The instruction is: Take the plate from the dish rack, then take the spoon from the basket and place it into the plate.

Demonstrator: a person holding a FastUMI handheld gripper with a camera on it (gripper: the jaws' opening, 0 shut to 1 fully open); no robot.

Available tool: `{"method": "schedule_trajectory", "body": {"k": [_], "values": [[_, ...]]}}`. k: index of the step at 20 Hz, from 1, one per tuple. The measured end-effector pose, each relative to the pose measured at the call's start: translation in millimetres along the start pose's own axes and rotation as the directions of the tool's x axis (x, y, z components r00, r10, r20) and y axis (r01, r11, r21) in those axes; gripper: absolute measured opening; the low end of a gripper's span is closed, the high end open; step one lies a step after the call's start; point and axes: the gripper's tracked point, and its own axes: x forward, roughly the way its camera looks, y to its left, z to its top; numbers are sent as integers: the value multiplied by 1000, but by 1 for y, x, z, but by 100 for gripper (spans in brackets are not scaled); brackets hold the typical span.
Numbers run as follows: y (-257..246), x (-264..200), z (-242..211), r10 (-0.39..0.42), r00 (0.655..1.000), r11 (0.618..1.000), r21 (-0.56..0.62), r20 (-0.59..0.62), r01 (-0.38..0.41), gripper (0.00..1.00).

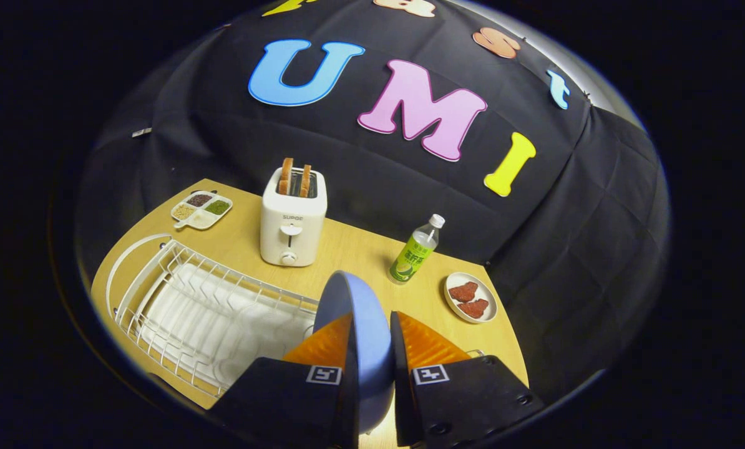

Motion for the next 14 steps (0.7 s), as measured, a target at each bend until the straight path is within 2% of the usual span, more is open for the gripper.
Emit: {"method": "schedule_trajectory", "body": {"k": [2, 3, 6, 10, 14], "values": [[-6, -1, 8, 5, 999, 1000, 27, 31, -6, 26], [-6, -3, 10, 28, 999, 999, 35, 37, -29, 23], [-6, -3, -6, 102, 995, 991, 91, -16, -100, 18], [-23, -10, -19, 216, 975, 964, 167, -45, -206, 17], [-64, -25, -24, 277, 960, 931, 256, -35, -259, 17]]}}
